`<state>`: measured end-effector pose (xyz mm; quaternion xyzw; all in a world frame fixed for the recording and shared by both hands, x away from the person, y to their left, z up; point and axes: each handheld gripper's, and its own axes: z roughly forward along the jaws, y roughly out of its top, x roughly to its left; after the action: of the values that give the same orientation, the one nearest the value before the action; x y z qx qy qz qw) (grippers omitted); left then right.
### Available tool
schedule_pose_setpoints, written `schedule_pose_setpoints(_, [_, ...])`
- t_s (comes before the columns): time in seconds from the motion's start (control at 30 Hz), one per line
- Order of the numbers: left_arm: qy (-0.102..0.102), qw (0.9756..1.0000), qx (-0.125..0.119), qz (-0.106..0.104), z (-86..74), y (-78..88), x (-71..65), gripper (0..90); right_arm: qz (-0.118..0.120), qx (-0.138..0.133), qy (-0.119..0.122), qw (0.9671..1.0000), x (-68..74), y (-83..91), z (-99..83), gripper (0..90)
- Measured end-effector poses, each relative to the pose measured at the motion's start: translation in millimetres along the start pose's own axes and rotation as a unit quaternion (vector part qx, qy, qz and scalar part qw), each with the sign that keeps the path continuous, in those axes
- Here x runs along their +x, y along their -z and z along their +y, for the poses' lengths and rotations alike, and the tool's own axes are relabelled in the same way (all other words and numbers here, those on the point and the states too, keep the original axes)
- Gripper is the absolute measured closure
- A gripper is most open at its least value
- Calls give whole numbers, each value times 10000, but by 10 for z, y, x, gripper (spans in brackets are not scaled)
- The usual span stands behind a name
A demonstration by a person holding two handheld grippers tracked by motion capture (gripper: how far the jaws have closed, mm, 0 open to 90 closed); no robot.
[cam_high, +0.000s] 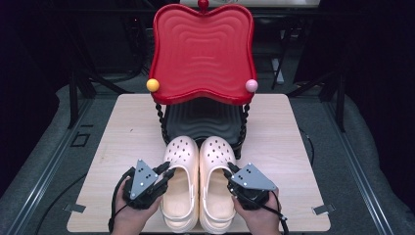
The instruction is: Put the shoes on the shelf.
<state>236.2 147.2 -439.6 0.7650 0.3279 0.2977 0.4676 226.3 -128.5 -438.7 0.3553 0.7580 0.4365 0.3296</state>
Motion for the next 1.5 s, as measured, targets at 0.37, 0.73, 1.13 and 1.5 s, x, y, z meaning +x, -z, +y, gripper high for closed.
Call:
schedule_pose_setpoints(0.37, [-138,9997,-80,172,292,-198,161,745,-192,-107,82,9997,-151,-169,250,776])
schedule_pose_setpoints(0.73, [-243,9994,-55,247,516,-479,322,748,-343,-150,180,9991,-377,-394,446,777])
schedule_pose_setpoints(1.13, [-375,9987,-81,347,610,-828,489,748,-630,-147,609,9960,-491,-721,580,777])
schedule_pose_setpoints(1.5, [-390,9984,-66,406,676,-1054,612,748,-701,-148,514,9961,-617,-942,625,776])
